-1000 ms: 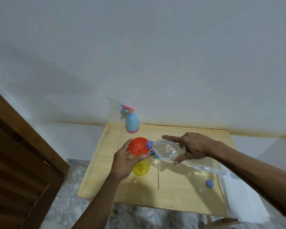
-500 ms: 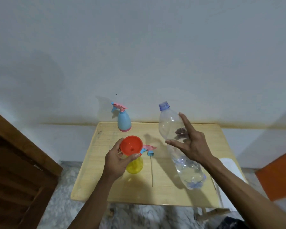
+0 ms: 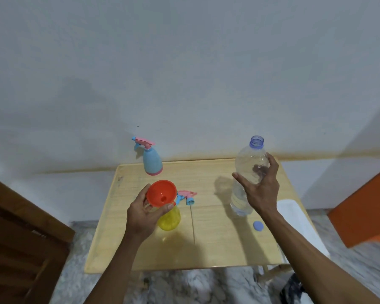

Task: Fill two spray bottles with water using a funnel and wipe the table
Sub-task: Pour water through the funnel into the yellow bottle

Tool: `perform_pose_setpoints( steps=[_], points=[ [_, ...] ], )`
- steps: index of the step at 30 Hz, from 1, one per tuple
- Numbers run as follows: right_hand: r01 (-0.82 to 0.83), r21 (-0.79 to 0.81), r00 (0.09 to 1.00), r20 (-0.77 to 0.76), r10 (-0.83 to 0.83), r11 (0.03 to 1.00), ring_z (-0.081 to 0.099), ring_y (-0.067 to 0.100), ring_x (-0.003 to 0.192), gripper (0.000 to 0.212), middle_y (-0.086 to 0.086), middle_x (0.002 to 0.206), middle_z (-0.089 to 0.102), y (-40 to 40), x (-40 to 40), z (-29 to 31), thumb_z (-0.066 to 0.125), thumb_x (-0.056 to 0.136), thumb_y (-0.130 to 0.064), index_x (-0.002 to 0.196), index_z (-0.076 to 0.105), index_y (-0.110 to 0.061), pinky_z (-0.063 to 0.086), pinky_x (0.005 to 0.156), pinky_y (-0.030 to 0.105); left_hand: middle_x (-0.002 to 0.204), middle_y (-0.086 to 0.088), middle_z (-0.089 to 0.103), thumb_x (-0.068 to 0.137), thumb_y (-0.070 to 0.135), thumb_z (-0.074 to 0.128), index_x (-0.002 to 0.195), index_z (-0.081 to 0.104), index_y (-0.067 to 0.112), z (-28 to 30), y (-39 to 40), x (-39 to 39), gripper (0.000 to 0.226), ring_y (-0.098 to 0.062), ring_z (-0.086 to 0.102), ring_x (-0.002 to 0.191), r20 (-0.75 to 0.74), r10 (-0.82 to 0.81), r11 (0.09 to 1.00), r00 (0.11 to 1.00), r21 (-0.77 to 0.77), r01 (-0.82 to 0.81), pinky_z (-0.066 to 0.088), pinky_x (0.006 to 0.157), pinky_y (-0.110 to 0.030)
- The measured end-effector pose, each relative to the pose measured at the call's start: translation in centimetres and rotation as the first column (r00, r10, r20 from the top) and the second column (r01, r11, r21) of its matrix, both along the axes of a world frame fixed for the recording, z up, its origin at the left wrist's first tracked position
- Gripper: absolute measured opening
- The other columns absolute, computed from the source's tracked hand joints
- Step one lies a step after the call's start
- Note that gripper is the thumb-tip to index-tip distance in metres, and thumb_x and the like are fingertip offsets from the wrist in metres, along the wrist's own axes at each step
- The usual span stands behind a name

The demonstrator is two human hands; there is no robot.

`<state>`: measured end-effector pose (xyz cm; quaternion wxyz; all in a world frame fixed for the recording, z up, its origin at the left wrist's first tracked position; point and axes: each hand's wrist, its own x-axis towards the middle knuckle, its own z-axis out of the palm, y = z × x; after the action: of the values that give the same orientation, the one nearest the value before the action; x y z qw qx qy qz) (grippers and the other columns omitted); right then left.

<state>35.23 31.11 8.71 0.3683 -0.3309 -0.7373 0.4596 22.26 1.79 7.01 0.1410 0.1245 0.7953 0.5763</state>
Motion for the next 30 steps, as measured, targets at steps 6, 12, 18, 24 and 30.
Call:
perform_pose_setpoints(
  steps=[6,12,18,24,30],
  points=[
    [0.026,-0.032,0.999,-0.024,-0.027,0.999,0.061,0.021,0.113,0.102,0.004,0.129,0.060,-0.1,0.2,-1.3,0.094,0.066,-0.037,0.145,0.030,-0.030,0.047,0.091,0.033,0.137,-0.001,0.054,0.073,0.022,0.088,0.153,0.035,0.019,0.3,0.3,0.4,0.096,-0.016,0.053,0.124,0.023,-0.007,1.000,1.000,0.017,0.007,0.050,0.099,-0.032],
    [0.037,-0.031,0.998,-0.056,-0.039,0.999,0.056,0.013,0.116,0.103,-0.004,0.146,0.048,-0.7,0.7,-1.6,0.094,0.068,-0.031,0.147,0.028,-0.030,0.044,0.093,0.029,0.137,-0.001,0.055,0.073,0.025,0.088,0.151,0.036,0.021,0.2,0.2,0.5,0.094,-0.019,0.054,0.127,0.015,0.001,1.000,1.000,0.012,-0.001,0.052,0.101,-0.036],
    [0.050,-0.027,0.997,-0.057,-0.051,0.998,0.052,0.012,0.121,0.106,-0.006,0.152,0.040,-1.0,0.9,-2.3,0.092,0.071,-0.028,0.152,0.024,-0.028,0.042,0.095,0.029,0.135,0.000,0.055,0.071,0.029,0.088,0.149,0.039,0.021,0.5,0.5,0.5,0.093,-0.018,0.055,0.123,0.006,0.021,1.000,1.000,0.016,-0.021,0.051,0.094,-0.028],
    [0.049,-0.015,0.997,-0.050,-0.050,0.999,0.051,0.013,0.122,0.105,-0.003,0.152,0.042,-0.9,0.9,-2.6,0.091,0.073,-0.027,0.152,0.021,-0.030,0.043,0.096,0.030,0.134,0.000,0.056,0.072,0.029,0.088,0.149,0.040,0.021,0.5,0.5,0.5,0.091,-0.016,0.055,0.121,0.024,0.029,0.999,0.999,0.021,-0.030,0.051,0.085,-0.018],
    [0.053,0.007,0.997,-0.049,-0.053,0.999,0.053,0.020,0.126,0.107,0.001,0.152,0.042,-0.7,0.9,-3.0,0.091,0.073,-0.028,0.153,0.021,-0.028,0.046,0.098,0.034,0.132,0.002,0.056,0.073,0.028,0.087,0.149,0.041,0.022,0.4,0.5,0.4,0.089,-0.016,0.056,0.120,0.034,0.036,0.999,0.999,0.038,-0.037,0.051,0.082,-0.016]
  ],
)
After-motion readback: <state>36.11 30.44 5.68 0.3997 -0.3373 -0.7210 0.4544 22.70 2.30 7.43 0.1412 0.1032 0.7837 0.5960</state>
